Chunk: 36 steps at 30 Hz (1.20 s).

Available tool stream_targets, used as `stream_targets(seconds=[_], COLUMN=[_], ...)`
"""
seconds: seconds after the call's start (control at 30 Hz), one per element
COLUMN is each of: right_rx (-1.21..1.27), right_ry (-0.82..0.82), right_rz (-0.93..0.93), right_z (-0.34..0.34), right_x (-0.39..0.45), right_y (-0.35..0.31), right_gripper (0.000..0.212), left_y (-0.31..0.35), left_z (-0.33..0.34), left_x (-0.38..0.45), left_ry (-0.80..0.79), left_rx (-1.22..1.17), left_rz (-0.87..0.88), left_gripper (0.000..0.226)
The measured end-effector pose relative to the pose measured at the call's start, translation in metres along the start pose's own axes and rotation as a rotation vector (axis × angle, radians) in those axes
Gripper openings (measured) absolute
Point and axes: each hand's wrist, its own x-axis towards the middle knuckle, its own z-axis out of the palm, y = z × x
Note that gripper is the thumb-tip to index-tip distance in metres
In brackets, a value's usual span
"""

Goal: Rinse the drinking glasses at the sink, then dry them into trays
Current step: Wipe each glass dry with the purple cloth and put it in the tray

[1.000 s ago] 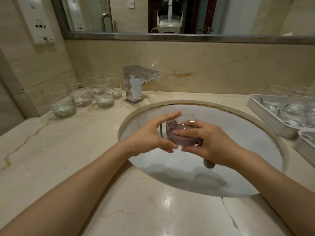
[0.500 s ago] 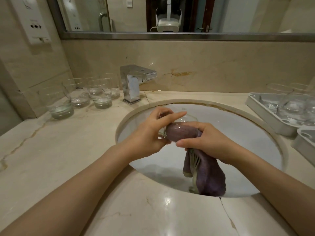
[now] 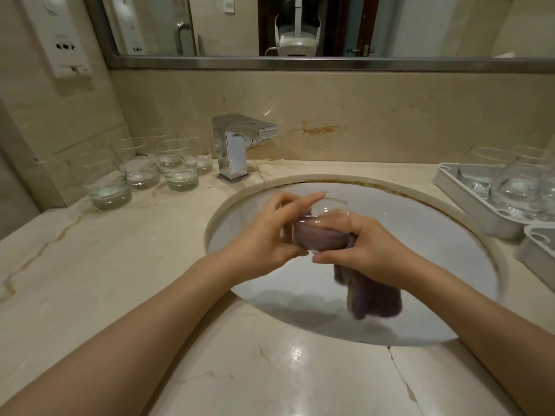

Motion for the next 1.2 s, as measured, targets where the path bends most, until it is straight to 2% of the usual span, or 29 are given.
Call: stream_targets(seconds=[0.07, 0.1, 0.2, 0.3, 0.4, 0.5, 0.57, 0.63, 0.7, 0.77, 0.8, 0.87, 0.93, 0.97, 1.07, 1.13, 1.2], right_rx=[0.278, 0.33, 0.286, -0.157, -0.629, -0.727, -0.651, -0.463, -0.106, 0.305, 0.399, 0.411, 0.307, 0.161, -0.504, -0.778, -0.778], right_ry=[-0.047, -0.052, -0.021, 0.026, 0.029, 0.052, 0.04, 0.032, 0.03, -0.036, -0.068, -0.08, -0.031, 0.004, 0.024, 0.013, 0.028], right_rz=[0.125, 0.149, 0.13, -0.059, -0.304, -0.367, -0.308, -0.177, -0.005, 0.154, 0.191, 0.197, 0.159, 0.113, -0.192, -0.328, -0.333], right_z=[0.001, 0.001, 0.004, 0.005, 0.001, -0.001, -0.001, 0.0, 0.002, 0.001, 0.0, 0.001, 0.005, 0.007, 0.006, 0.002, 0.0], right_x=[0.002, 0.002, 0.0, -0.001, 0.001, 0.0, 0.001, -0.001, 0.0, 0.0, 0.0, 0.0, -0.001, -0.001, -0.001, 0.001, 0.0], right_y=[-0.004, -0.005, -0.007, 0.001, 0.012, 0.011, 0.01, 0.006, -0.002, -0.011, -0.012, -0.012, -0.011, -0.01, 0.006, 0.015, 0.015], right_gripper=[0.036, 0.034, 0.036, 0.045, 0.046, 0.047, 0.047, 0.048, 0.042, 0.037, 0.037, 0.037, 0.037, 0.039, 0.049, 0.054, 0.054], left_y=[-0.007, -0.008, 0.001, 0.008, 0.009, 0.008, 0.007, 0.007, 0.003, -0.006, -0.008, -0.006, 0.001, 0.004, 0.009, 0.01, 0.01], left_z=[-0.002, -0.003, -0.007, -0.014, -0.015, -0.017, -0.015, -0.01, -0.007, -0.007, -0.008, -0.009, -0.011, -0.013, -0.017, -0.014, -0.012], left_x=[0.0, 0.001, 0.003, 0.003, 0.003, 0.004, 0.003, 0.002, 0.001, 0.001, 0.001, 0.001, 0.003, 0.003, 0.002, 0.001, 0.002], left_ry=[0.011, 0.016, -0.009, -0.107, -0.17, -0.204, -0.197, -0.128, -0.021, 0.019, 0.015, 0.015, -0.02, -0.056, -0.168, -0.189, -0.176], left_rx=[0.198, 0.196, -0.021, -0.406, -0.665, -0.691, -0.6, -0.43, -0.105, 0.145, 0.174, 0.107, -0.047, -0.163, -0.534, -0.653, -0.658], left_rz=[0.148, 0.152, -0.047, -0.32, -0.438, -0.427, -0.378, -0.28, -0.064, 0.142, 0.171, 0.108, -0.062, -0.161, -0.39, -0.44, -0.423], left_gripper=[0.084, 0.084, 0.088, 0.093, 0.083, 0.081, 0.081, 0.081, 0.077, 0.074, 0.074, 0.077, 0.085, 0.087, 0.084, 0.082, 0.081])
